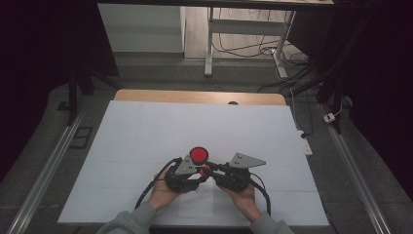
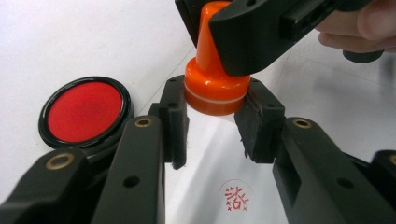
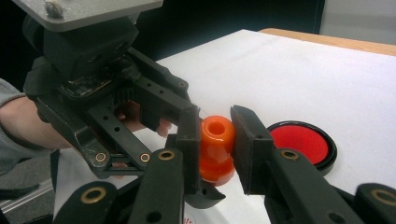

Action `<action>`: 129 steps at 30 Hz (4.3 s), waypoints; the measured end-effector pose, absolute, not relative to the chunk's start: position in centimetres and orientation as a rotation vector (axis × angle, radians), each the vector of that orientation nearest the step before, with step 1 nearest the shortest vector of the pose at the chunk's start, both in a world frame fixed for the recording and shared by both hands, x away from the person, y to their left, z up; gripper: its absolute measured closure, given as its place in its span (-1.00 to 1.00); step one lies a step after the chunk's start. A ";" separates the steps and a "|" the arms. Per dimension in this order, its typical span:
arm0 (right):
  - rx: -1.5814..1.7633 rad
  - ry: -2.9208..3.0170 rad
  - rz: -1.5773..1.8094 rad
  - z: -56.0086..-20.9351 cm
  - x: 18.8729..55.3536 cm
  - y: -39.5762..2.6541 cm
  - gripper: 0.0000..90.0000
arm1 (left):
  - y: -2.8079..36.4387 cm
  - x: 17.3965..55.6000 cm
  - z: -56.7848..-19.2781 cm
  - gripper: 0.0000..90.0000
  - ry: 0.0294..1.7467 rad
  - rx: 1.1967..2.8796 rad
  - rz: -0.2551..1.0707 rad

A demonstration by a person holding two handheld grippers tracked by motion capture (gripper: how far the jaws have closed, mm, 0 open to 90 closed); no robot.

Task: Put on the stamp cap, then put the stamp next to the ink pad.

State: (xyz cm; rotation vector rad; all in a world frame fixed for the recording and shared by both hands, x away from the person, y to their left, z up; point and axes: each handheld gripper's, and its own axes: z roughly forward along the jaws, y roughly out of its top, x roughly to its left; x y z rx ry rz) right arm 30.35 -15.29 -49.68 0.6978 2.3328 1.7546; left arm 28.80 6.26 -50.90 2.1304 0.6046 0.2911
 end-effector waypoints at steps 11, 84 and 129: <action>0.700 2.341 1.747 -49.9 30.4 -15.2 0.61 | 6.3 29.1 -51.1 0.20 0.626 2.134 0.283; 0.682 2.260 1.610 -47.9 32.6 -17.7 0.61 | 20.7 24.2 -52.0 -0.59 0.915 2.030 0.312; 0.878 2.335 1.268 -52.6 39.3 -15.4 0.60 | 21.6 24.4 -52.6 -0.59 0.969 2.030 0.318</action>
